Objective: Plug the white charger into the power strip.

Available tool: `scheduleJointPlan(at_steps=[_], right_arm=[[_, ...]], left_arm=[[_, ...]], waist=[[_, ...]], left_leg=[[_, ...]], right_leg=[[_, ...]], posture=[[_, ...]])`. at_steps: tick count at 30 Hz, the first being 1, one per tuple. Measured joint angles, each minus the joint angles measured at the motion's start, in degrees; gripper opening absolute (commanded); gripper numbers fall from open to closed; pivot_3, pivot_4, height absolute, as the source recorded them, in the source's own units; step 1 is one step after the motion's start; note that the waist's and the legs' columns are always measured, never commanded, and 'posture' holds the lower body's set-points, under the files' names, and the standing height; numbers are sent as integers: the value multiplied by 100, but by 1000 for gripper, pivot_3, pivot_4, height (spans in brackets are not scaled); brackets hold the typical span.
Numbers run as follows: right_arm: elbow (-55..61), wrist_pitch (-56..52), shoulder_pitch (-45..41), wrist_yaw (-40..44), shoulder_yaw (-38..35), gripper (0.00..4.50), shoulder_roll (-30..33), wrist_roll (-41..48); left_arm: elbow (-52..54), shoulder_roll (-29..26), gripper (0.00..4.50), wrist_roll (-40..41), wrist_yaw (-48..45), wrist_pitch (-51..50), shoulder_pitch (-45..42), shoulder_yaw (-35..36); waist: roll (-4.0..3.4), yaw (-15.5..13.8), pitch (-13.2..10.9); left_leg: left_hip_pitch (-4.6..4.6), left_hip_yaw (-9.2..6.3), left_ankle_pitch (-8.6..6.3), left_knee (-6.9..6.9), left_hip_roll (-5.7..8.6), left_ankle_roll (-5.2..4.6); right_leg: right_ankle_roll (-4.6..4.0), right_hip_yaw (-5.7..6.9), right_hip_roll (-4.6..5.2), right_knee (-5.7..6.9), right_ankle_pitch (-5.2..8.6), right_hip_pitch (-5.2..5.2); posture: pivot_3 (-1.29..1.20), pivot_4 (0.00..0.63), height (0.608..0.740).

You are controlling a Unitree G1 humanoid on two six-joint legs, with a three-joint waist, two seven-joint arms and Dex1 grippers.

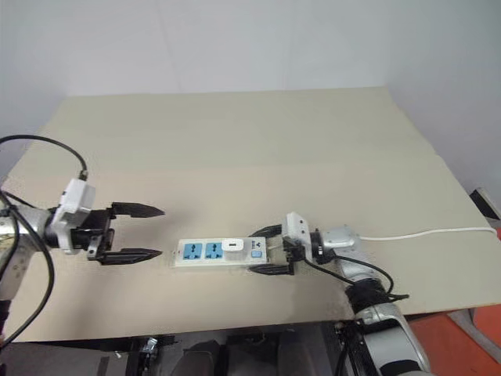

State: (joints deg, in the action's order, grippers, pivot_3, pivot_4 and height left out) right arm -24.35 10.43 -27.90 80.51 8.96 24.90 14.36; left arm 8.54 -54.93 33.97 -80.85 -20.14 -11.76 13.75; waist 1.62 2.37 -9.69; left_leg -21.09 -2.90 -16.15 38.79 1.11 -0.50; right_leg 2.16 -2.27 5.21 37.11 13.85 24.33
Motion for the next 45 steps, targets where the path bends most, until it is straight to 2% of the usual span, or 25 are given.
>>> scheduleJointPlan(at_steps=[5, 11, 24, 45], right_arm=[[788, -331, 387, -165, -501, 4468, 610, 307], [1154, -644, 706, -314, -965, 4468, 1151, 562], [1386, -843, 1171, -692, -1483, 4468, 1633, 729], [1393, -1007, 1227, -870, -1616, 4468, 1778, 722]], left_arm=[[240, -103, 4500, 71, 78, -51, 722, 606], [294, -363, 4500, 145, 55, -249, 1367, 1209], [254, -397, 4500, 9, -45, -254, 2491, 2293], [718, -79, 4500, 214, 399, -371, 2612, 2315]], waist=[[-2, -19, -2], [-2, -7, -3], [-4, -15, -4], [-4, -20, -4]], left_leg=[[-6, 2, -11, -1, -2, 0], [-3, 7, -11, -1, -4, 0], [-2, 9, -12, -1, -5, -2], [-2, 10, -13, -1, -5, -3]], right_leg=[[1, 2, 0, -15, 0, 0], [1, 0, -3, -14, 0, -2], [1, 1, -1, -19, 0, -8], [0, 0, 1, -17, 0, -10]], posture=[[0, 150, 740], [0, 150, 740], [0, 150, 740], [0, 150, 740]])
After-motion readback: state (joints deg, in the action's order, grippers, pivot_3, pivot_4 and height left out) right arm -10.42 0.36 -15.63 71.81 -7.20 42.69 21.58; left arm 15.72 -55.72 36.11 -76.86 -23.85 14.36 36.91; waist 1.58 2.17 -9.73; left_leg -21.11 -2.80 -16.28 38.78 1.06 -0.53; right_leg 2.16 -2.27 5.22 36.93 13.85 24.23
